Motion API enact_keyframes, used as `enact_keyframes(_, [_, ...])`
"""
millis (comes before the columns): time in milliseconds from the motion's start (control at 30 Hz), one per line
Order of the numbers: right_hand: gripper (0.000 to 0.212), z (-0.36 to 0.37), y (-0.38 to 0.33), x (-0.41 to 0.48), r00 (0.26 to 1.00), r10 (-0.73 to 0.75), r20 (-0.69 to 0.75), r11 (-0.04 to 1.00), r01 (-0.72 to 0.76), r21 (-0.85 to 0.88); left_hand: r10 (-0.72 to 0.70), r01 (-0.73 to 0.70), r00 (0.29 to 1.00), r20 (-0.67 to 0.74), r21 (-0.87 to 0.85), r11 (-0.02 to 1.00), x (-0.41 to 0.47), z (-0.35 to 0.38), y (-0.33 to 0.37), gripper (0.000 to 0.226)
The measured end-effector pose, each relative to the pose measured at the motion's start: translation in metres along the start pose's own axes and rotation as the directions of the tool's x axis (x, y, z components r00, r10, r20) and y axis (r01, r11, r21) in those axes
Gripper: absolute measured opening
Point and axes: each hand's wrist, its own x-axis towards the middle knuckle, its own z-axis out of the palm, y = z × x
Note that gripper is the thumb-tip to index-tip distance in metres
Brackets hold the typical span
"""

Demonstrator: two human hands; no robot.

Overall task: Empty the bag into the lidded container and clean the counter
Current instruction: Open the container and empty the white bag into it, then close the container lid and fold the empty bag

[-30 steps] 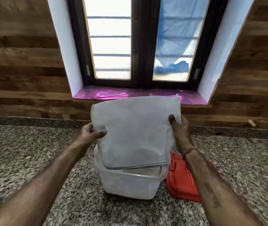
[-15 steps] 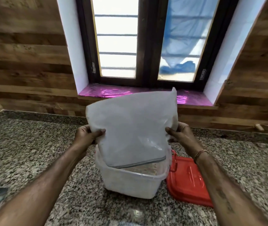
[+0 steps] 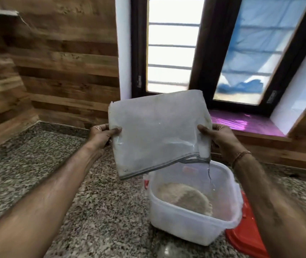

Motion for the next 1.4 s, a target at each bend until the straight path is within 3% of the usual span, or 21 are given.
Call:
enact_keyframes(200, [0.045, 0.125, 0.034, 0.040, 0.990, 0.141, 0.018, 0.980, -0.137, -0.141, -0.025, 0.046, 0.987, -0.156, 0.127, 0.991, 0.049, -0.123, -0.021, 0.015])
enact_keyframes(367, [0.019, 0.230, 0.086, 0.054, 0.970, 0.240, -0.028, 0.926, -0.237, -0.293, -0.164, 0.203, 0.959, -0.231, 0.154, 0.967, 0.079, -0.214, -0.068, 0.019])
enact_keyframes(433, [0.028, 0.255, 0.109, 0.057, 0.958, 0.279, -0.070, 0.897, -0.285, -0.337, -0.201, 0.248, 0.949, -0.245, 0.178, 0.952, 0.088, -0.235, -0.088, 0.020])
enact_keyframes(500, [0.039, 0.270, 0.136, 0.062, 0.945, 0.301, -0.130, 0.838, -0.327, -0.436, -0.231, 0.285, 0.940, -0.250, 0.209, 0.935, 0.097, -0.253, -0.112, 0.022])
enact_keyframes(600, [0.029, 0.273, 0.175, 0.056, 0.929, 0.293, -0.225, 0.733, -0.370, -0.571, -0.286, 0.346, 0.928, -0.238, 0.268, 0.899, 0.102, -0.270, -0.150, 0.024])
enact_keyframes(667, [0.029, 0.273, 0.193, 0.040, 0.902, 0.314, -0.295, 0.666, -0.431, -0.609, -0.340, 0.398, 0.912, -0.231, 0.290, 0.871, 0.099, -0.277, -0.172, 0.021])
enact_keyframes(767, [0.033, 0.270, 0.212, 0.017, 0.858, 0.344, -0.381, 0.573, -0.513, -0.639, -0.384, 0.445, 0.893, -0.236, 0.328, 0.833, 0.096, -0.283, -0.206, 0.037])
enact_keyframes(833, [0.031, 0.270, 0.223, 0.006, 0.837, 0.353, -0.418, 0.523, -0.547, -0.654, -0.400, 0.454, 0.891, -0.218, 0.374, 0.809, 0.090, -0.281, -0.222, 0.033])
enact_keyframes(933, [0.019, 0.270, 0.234, -0.008, 0.834, 0.358, -0.421, 0.460, -0.549, -0.698, -0.419, 0.468, 0.883, -0.209, 0.426, 0.774, 0.082, -0.281, -0.244, 0.024])
enact_keyframes(1100, [0.037, 0.280, 0.244, -0.018, 0.832, 0.355, -0.426, 0.415, -0.549, -0.726, -0.381, 0.458, 0.889, -0.254, 0.502, 0.733, 0.080, -0.281, -0.246, 0.033])
enact_keyframes(1267, [0.054, 0.307, 0.227, -0.013, 0.933, 0.158, -0.324, 0.494, -0.358, -0.792, -0.192, 0.328, 0.944, -0.269, 0.685, 0.651, 0.088, -0.261, -0.215, 0.071])
enact_keyframes(1400, [0.055, 0.323, 0.192, -0.005, 0.980, -0.013, -0.196, 0.604, -0.149, -0.783, -0.056, 0.137, 0.989, -0.133, 0.736, 0.663, 0.095, -0.222, -0.175, 0.073])
